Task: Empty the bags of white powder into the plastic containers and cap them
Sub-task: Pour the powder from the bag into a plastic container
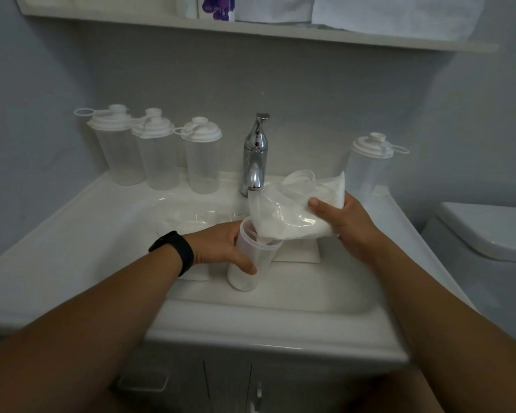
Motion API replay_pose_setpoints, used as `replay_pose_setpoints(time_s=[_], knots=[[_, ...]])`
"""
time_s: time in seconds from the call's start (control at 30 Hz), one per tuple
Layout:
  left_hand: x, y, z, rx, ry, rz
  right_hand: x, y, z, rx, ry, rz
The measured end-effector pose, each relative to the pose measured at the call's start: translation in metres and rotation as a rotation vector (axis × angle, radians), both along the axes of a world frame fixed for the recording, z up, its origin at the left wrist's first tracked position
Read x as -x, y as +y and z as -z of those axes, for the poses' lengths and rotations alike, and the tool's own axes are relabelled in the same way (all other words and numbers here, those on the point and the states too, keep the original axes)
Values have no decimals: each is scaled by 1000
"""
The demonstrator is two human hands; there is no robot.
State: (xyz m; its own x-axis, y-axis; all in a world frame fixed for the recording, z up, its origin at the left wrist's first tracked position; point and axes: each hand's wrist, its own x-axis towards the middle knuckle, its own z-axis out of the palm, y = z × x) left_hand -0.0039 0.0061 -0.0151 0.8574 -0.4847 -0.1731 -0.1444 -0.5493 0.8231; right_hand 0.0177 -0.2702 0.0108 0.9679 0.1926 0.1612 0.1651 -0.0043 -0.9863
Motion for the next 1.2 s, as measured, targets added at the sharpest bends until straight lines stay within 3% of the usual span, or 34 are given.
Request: replay_pose_setpoints(time_s=[1.2], knots=[[1,-2,1,-8,8,-11,-5,-4,-1,-57,9,-48]])
